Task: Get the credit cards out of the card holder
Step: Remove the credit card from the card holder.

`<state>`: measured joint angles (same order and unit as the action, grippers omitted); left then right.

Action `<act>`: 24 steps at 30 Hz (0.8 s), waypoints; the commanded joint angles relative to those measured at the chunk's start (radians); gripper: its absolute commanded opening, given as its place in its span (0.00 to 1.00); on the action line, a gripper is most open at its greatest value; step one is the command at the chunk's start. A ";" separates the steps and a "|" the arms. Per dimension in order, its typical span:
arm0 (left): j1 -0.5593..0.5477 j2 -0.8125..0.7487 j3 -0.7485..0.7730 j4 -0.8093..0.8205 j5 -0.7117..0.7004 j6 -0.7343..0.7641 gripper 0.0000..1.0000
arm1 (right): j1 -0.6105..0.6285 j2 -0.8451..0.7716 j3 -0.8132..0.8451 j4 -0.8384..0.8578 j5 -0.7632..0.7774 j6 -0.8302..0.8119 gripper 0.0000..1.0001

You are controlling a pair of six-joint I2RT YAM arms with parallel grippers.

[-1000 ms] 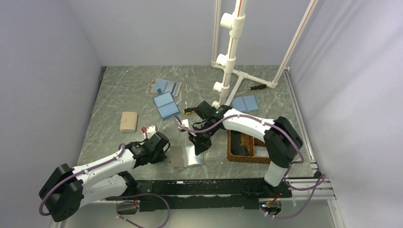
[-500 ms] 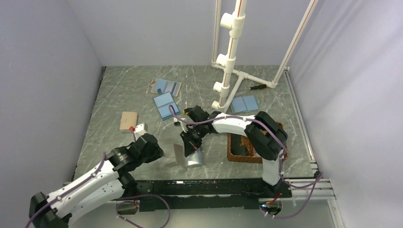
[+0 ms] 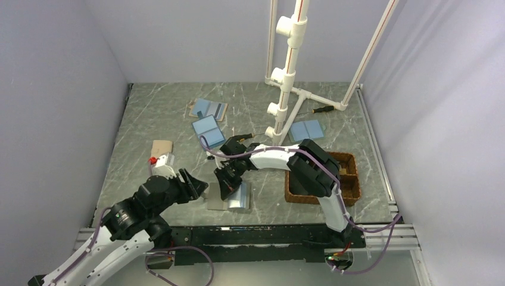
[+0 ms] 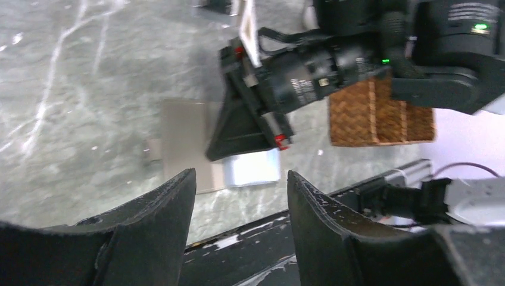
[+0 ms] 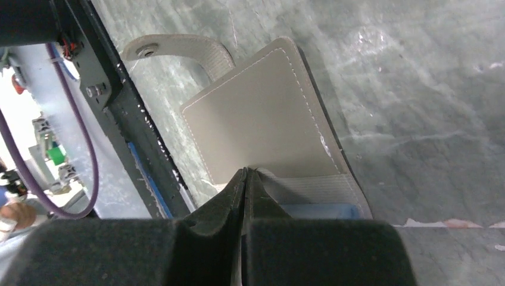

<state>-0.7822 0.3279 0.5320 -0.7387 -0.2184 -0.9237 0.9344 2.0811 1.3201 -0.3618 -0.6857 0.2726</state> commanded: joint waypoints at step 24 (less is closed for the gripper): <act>0.003 0.214 -0.222 0.765 0.538 0.166 0.60 | -0.048 -0.203 0.195 -0.676 -0.017 -0.959 0.08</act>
<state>-0.7822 0.4641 0.2882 -0.1848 0.1555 -0.8215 0.8856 1.9774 1.5322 -0.9791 -0.7284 -0.5793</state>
